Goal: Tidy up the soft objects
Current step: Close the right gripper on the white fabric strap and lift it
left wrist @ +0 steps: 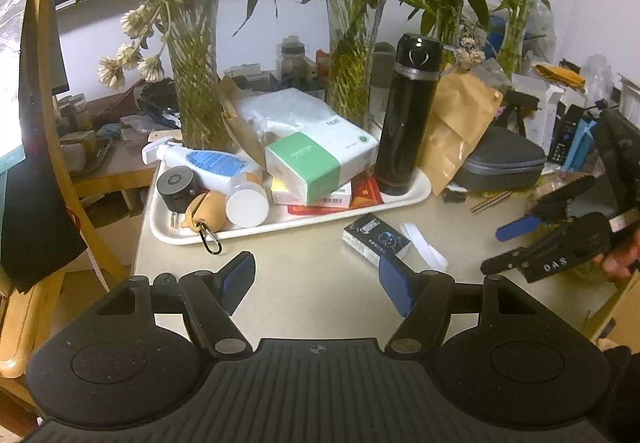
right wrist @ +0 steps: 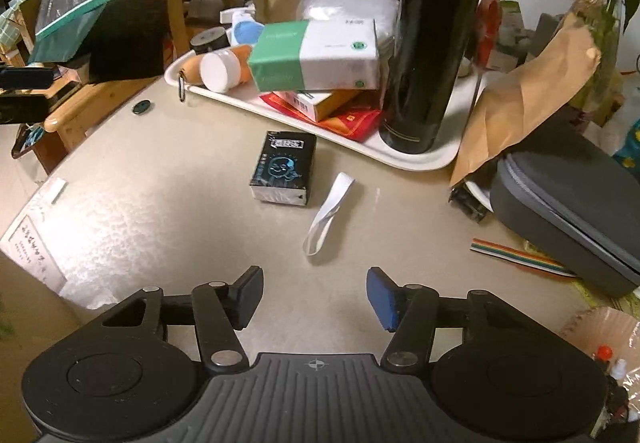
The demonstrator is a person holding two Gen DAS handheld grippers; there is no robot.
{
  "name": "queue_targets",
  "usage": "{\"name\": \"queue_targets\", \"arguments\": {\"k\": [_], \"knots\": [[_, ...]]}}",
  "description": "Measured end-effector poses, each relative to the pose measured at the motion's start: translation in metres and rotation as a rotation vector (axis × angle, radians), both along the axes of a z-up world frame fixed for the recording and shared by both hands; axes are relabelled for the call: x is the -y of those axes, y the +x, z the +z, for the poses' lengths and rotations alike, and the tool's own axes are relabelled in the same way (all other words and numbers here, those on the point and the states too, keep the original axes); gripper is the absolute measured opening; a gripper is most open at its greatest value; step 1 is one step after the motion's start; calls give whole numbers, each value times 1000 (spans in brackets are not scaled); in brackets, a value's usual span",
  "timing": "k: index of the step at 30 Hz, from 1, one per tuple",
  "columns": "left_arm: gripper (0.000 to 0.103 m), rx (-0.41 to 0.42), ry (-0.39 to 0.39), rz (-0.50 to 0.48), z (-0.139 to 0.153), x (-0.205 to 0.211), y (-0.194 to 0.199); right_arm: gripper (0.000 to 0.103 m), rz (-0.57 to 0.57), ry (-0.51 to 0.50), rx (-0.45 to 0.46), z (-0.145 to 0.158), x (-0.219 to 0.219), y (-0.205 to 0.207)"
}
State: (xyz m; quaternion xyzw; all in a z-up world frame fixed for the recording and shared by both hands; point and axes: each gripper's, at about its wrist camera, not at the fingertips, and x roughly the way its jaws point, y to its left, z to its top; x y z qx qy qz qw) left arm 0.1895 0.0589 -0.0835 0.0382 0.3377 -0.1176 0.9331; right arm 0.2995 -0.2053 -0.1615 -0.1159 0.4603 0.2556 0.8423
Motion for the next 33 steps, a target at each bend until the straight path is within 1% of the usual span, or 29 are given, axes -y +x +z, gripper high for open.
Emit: {"name": "queue_targets", "arguments": {"k": [7, 15, 21, 23, 25, 32, 33], "knots": [[68, -14, 3, 3, -1, -2, 3, 60, 23, -21, -16, -16, -10, 17], [68, -53, -35, 21, -3, -10, 9, 59, 42, -41, -38, -35, -21, 31], [68, -77, -37, 29, -5, -10, 12, 59, 35, -28, -48, -47, -30, 42], [68, -83, -40, 27, -5, -11, 12, 54, 18, -17, -54, -50, -31, 46], [68, -89, -40, 25, -6, -11, 13, 44, 2, -16, -57, -53, -33, 51], [68, -97, -44, 31, -6, -14, 14, 38, -74, 25, -58, -58, -30, 63], [68, -97, -44, 33, -7, -14, 14, 35, -80, 28, -55, -58, -30, 64]]}}
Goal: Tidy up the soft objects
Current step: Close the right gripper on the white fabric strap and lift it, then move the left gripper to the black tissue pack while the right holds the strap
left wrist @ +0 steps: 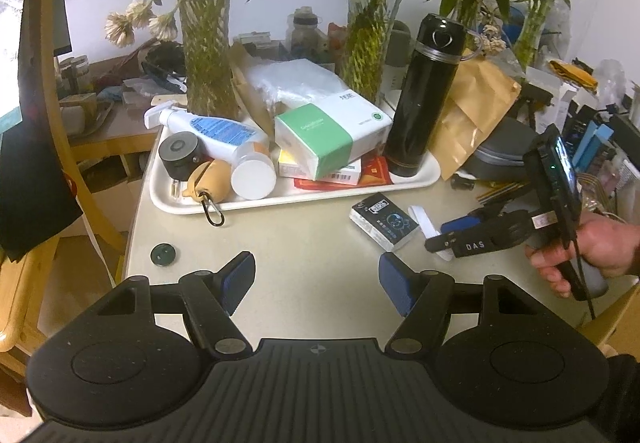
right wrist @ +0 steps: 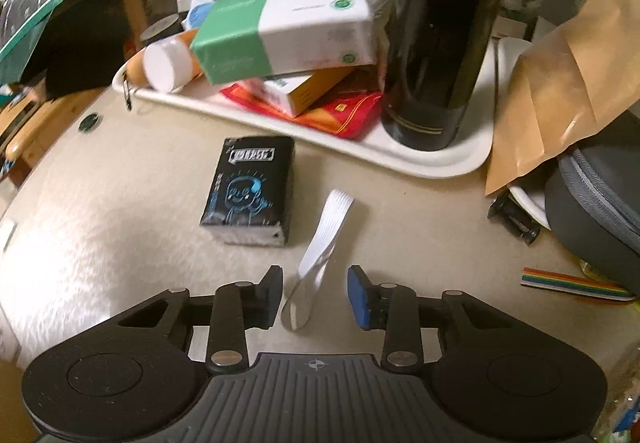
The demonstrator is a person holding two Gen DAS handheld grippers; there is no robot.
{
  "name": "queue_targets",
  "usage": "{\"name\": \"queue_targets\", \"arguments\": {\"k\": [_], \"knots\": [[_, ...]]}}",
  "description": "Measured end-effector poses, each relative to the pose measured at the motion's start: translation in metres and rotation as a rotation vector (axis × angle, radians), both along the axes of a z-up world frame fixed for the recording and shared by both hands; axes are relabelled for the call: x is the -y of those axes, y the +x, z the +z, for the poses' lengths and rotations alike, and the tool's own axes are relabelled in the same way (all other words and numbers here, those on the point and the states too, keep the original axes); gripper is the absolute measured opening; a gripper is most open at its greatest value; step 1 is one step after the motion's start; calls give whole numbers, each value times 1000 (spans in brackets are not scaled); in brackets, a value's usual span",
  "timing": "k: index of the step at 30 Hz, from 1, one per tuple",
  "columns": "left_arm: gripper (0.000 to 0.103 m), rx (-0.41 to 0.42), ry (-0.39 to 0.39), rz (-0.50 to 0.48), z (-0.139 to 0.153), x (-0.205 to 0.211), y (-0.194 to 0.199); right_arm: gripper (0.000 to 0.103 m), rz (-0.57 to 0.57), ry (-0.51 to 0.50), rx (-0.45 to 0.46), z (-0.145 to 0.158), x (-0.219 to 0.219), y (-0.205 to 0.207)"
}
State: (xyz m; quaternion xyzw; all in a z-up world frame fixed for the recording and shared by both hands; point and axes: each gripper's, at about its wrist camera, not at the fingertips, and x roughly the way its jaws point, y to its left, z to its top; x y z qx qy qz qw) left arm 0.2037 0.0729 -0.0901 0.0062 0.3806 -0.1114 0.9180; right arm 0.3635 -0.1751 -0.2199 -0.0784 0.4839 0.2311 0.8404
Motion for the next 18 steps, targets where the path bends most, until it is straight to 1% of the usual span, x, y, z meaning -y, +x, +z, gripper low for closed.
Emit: {"name": "queue_targets", "arguments": {"k": [2, 4, 5, 6, 8, 9, 13, 16, 18], "knots": [[68, -2, 4, 1, -1, 0, 0, 30, -6, -5, 10, 0, -1, 0], [68, -6, 6, 3, -1, 0, 1, 18, 2, -34, 24, 0, -3, 0], [68, -8, 6, 3, -1, 0, 1, 16, 6, -44, 28, 0, -4, 0], [68, -10, 5, 3, -1, 0, 1, 12, 8, -47, 28, 0, -4, -1], [68, -12, 3, 2, -2, 1, 2, 9, 17, -45, 16, 0, -4, -2], [68, -13, 4, 1, -2, 1, 2, 5, 26, -47, 10, 1, -5, -2], [68, -15, 9, 1, -3, 3, 3, 4, 79, -68, 25, 7, -12, -9], [68, -17, 7, 2, -2, 4, 3, 4, 122, -142, 68, 12, -18, -15], [68, -16, 8, 0, -2, 5, 3, 5, 137, -188, 73, 13, -21, -17]]}}
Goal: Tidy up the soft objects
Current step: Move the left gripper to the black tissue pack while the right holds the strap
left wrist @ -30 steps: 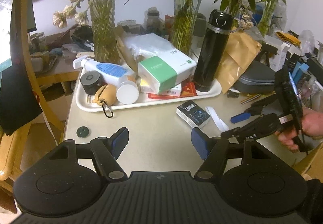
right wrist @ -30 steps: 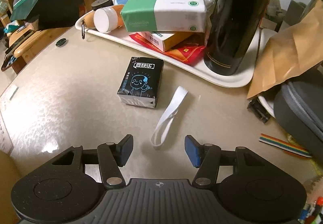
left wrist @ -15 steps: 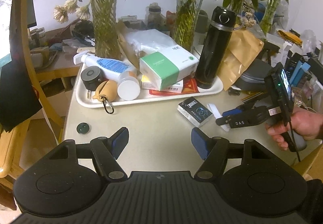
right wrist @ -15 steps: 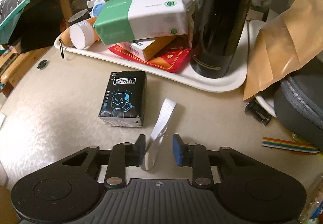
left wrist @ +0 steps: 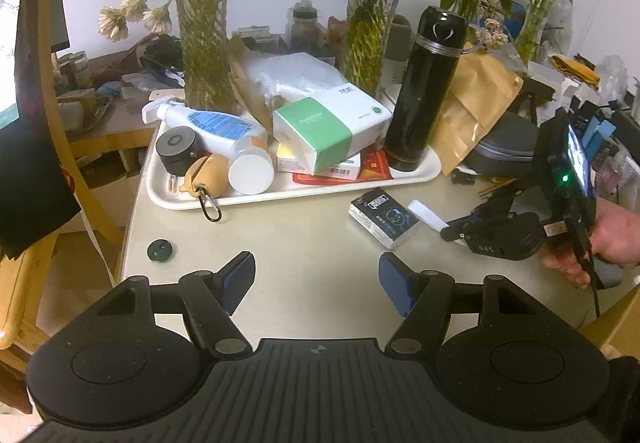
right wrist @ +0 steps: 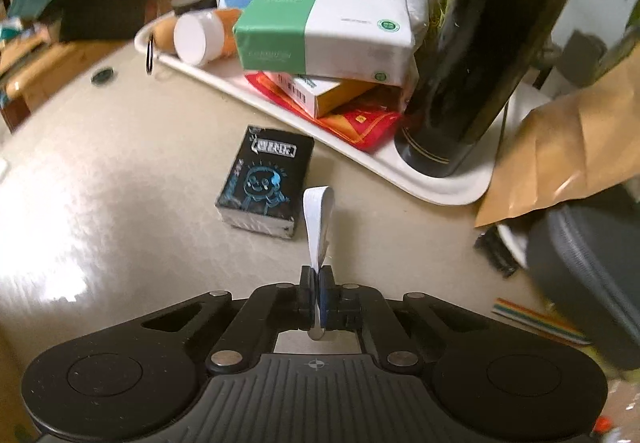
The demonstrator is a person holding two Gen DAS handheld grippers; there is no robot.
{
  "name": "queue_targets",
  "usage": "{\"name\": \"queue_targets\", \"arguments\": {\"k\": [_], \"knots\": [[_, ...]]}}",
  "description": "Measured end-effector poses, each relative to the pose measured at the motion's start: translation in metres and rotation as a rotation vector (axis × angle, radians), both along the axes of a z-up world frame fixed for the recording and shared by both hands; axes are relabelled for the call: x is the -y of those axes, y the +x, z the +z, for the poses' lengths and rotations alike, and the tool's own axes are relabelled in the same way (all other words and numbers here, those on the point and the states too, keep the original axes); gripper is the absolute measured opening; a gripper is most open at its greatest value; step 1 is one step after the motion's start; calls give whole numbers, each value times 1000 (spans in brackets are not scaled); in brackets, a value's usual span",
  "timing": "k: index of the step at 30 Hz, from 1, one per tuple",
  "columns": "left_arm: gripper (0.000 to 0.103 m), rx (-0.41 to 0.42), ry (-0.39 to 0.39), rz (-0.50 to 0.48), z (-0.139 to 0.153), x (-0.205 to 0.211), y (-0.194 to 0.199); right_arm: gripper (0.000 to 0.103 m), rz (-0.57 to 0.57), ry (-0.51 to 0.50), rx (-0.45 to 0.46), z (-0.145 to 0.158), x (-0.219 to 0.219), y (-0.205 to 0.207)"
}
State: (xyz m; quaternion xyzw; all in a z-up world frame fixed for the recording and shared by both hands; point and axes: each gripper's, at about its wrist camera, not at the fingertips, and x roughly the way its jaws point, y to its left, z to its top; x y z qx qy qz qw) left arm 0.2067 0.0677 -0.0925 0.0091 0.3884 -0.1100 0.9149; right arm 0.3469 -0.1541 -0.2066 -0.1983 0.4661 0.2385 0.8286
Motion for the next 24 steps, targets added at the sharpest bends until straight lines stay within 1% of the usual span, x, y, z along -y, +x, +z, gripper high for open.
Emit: {"name": "queue_targets", "arguments": {"k": [4, 11, 14, 17, 21, 24], "knots": [[68, 1, 15, -2, -1, 2, 0, 6, 5, -48, -55, -7, 0, 1], [68, -2, 20, 5, -3, 0, 2, 6, -4, -31, -48, -8, 4, -2], [68, -4, 19, 4, -3, 0, 4, 4, -8, -33, -62, -8, 3, -2], [68, -2, 16, 6, -3, 1, 3, 4, -7, -25, -55, 4, 8, -2], [68, 7, 29, -6, -3, 3, 2, 4, -42, 15, -23, 31, 21, -7], [68, 12, 35, -7, -3, 5, 2, 4, -67, 25, 9, 49, 32, -15]]}}
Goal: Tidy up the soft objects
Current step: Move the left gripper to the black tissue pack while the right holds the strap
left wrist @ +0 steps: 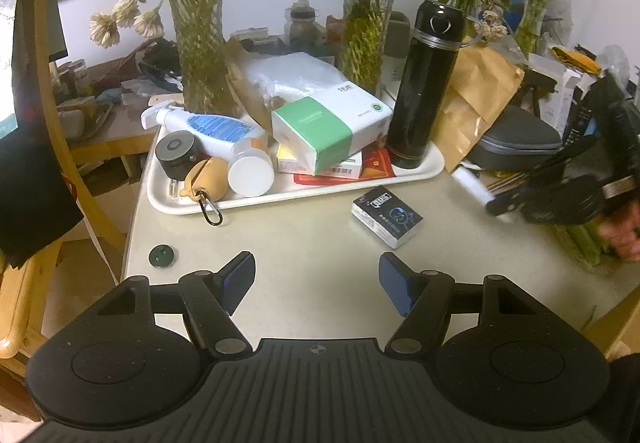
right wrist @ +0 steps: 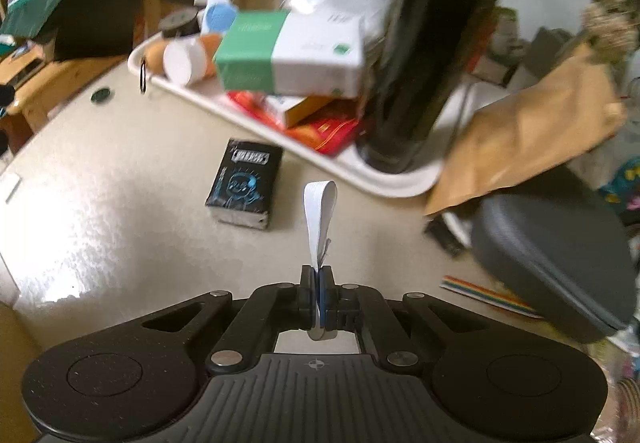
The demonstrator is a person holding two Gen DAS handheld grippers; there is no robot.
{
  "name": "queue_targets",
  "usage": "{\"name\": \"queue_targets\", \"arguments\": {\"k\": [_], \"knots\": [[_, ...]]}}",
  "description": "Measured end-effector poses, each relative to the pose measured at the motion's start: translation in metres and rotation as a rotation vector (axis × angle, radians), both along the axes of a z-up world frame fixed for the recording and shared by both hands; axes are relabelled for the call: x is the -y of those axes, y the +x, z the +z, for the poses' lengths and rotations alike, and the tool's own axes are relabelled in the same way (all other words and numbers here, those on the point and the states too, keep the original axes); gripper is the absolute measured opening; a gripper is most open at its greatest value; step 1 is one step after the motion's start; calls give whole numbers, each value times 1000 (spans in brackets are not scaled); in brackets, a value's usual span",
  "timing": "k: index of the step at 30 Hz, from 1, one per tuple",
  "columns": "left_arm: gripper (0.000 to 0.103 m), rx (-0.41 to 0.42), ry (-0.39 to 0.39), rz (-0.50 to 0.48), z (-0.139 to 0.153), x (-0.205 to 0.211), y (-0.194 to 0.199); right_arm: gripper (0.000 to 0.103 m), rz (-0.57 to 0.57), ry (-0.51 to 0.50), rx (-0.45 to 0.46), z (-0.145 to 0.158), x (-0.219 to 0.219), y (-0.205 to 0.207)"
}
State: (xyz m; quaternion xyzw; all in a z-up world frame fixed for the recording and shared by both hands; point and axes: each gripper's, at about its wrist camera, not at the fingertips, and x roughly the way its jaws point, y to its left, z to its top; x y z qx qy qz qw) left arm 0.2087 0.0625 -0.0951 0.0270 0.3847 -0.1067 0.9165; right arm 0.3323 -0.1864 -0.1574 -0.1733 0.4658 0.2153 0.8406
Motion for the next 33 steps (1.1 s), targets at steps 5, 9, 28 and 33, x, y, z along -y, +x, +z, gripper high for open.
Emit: {"name": "queue_targets", "arguments": {"k": [5, 9, 28, 33], "knots": [[68, 11, 19, 9, 1, 4, 2, 4, -67, -9, 53, 26, 19, -18], [68, 14, 22, -1, 1, 11, 4, 4, -116, 5, 81, 41, 30, -35], [68, 82, 130, -95, 0, 25, 8, 4, -202, 124, 129, 84, 51, -106], [68, 105, 118, -200, -7, 30, 22, 4, -225, 159, 146, 91, 59, -111]]}}
